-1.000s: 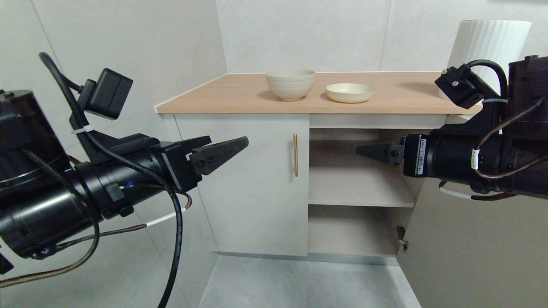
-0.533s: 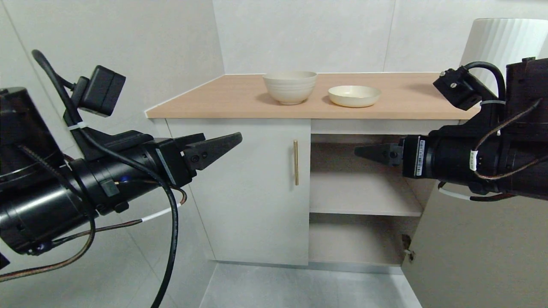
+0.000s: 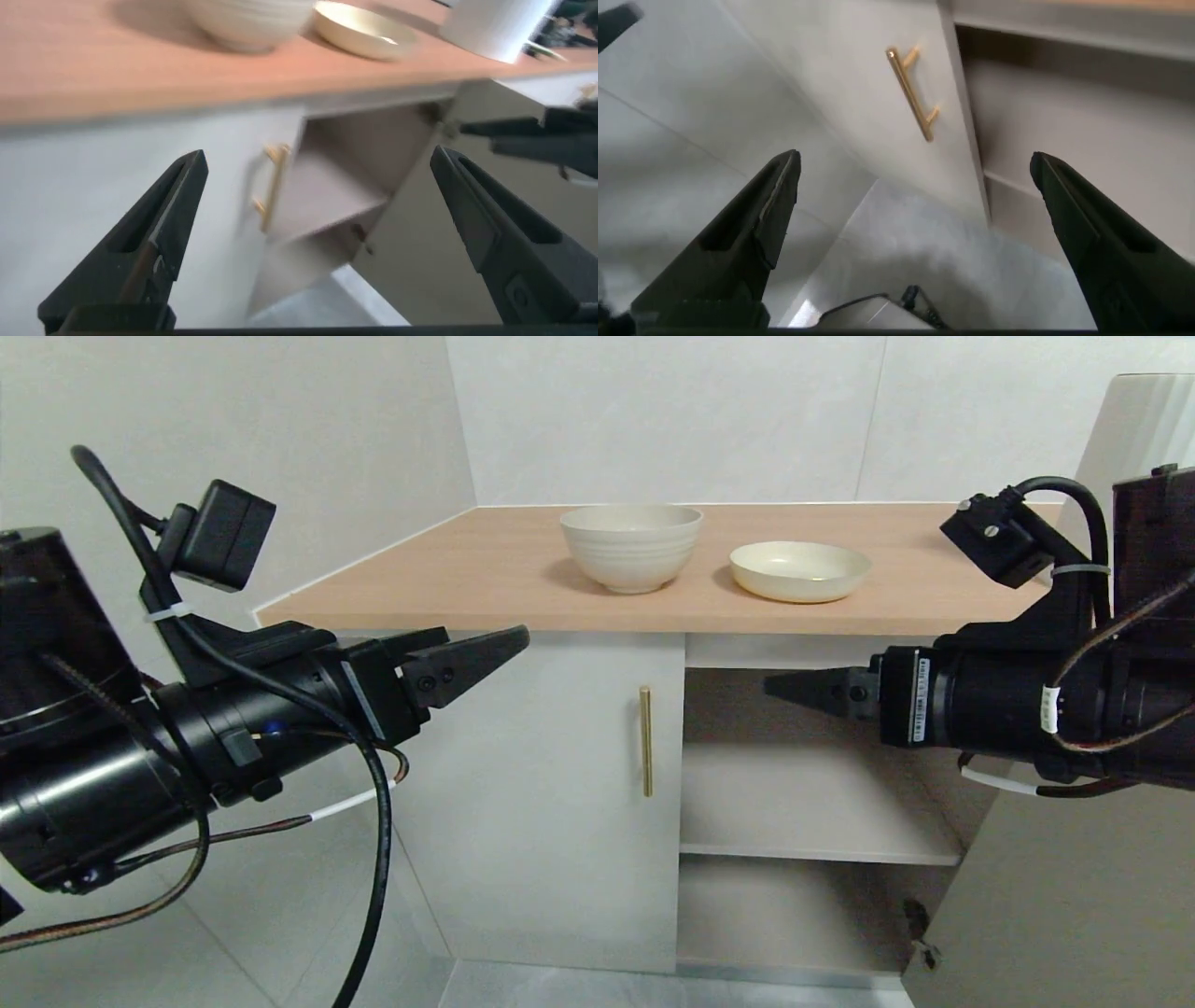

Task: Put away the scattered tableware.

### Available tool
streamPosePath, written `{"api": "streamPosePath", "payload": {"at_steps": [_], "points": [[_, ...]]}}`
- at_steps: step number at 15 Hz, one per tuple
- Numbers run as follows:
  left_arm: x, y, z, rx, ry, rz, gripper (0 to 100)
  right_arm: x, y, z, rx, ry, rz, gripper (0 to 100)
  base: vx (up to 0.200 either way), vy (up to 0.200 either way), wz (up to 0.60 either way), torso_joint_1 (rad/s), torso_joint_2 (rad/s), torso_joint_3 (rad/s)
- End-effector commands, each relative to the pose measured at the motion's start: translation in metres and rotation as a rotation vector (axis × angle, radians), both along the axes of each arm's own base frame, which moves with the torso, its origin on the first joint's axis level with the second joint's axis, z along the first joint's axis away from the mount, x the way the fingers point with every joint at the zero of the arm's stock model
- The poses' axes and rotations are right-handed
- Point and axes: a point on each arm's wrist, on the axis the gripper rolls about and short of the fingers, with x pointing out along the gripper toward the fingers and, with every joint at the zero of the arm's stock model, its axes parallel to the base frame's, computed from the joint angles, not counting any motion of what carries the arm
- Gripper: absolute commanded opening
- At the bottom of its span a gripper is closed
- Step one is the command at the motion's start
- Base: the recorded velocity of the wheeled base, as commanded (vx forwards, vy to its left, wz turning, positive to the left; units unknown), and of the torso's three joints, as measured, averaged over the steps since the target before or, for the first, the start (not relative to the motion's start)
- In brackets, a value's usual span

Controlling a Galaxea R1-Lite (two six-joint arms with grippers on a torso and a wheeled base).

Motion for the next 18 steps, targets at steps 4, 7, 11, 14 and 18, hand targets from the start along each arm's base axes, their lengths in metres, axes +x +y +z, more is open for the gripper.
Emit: {"api": "streamPosePath", "payload": {"at_steps": [4,7,11,14,18], "points": [[-0.002,0.001,0.002,-0.006,-0.012,-0.003,100,-0.024,-0.013,0.006,0.040,-0.016,0.107,100,0.050,0.000,0.00,0.001,0.00,0.001],[-0.002,0.001,0.003,-0.007,-0.013,-0.003,100,-0.024,-0.013,0.005,0.025,-0.022,0.109,100,0.000,0.000,0.00,0.000,0.00,0.000],[-0.002,0.001,0.002,-0.007,-0.011,-0.003,100,-0.027,-0.014,0.004,0.011,-0.033,0.129,100,0.000,0.000,0.00,0.005,-0.03,-0.010],[-0.001,0.000,0.001,-0.004,-0.008,-0.005,100,-0.027,-0.014,0.002,0.006,-0.031,0.131,100,0.000,0.000,0.00,0.064,-0.24,-0.258],[0.002,-0.001,-0.002,0.002,0.004,-0.006,100,-0.026,-0.013,0.000,-0.006,-0.031,0.134,100,0.000,0.000,0.00,0.122,-0.49,-0.314]]}}
